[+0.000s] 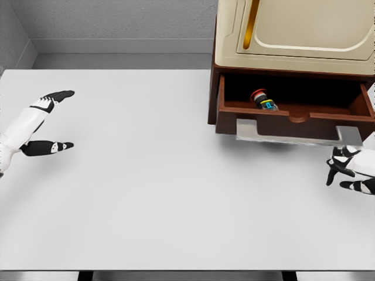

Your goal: Put the switch into the drawer with left arm, and close the drawer with right arm

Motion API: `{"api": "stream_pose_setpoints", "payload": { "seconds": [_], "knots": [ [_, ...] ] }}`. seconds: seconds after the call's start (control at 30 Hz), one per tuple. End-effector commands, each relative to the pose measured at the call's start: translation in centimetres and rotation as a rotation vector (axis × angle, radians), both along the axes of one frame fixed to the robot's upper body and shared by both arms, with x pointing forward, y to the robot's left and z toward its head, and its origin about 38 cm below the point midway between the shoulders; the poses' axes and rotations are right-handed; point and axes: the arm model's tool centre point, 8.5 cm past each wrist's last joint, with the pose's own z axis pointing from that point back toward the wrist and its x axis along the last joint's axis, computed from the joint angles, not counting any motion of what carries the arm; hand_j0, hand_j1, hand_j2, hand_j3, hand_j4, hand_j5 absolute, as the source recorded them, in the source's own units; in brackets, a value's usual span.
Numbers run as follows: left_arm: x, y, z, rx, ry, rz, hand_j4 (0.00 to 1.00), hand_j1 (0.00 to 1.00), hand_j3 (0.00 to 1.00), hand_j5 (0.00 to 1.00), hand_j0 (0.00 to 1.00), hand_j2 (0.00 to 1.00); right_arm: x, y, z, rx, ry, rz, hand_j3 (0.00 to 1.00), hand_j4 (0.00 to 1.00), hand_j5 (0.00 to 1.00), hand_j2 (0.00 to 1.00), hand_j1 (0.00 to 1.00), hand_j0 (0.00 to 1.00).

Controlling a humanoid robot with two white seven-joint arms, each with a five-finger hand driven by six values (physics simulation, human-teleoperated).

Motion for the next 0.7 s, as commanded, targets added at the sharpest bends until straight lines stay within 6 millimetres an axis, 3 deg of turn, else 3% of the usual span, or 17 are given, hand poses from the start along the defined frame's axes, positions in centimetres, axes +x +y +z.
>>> {"api": "stream_pose_setpoints", "payload": {
  "seconds": [0.0,0.43,0.67],
  "knots": [
    [0.0,0.2,0.2,-0.005,-0.005,0.005,1.00,1.00,1.00,1.00,1.00,1.00,1.9,-3.3,2.5,-0.102,-0.237,-0.063,0.52,0.52,0.52,0.52,0.52,0.52],
    [0.0,0.2,0.2,-0.005,-0.005,0.005,1.00,1.00,1.00,1.00,1.00,1.00,0.7,-4.5,0.1,-0.211,-0.146,-0.034,0.54,0.54,0.54,0.54,0.54,0.54],
    [0.0,0.2,0.2,-0.005,-0.004,0.006,1.00,1.00,1.00,1.00,1.00,1.00,0.9,-3.2,1.7,-0.173,-0.154,-0.014,0.54,0.54,0.54,0.54,0.54,0.54]
  ]
}}
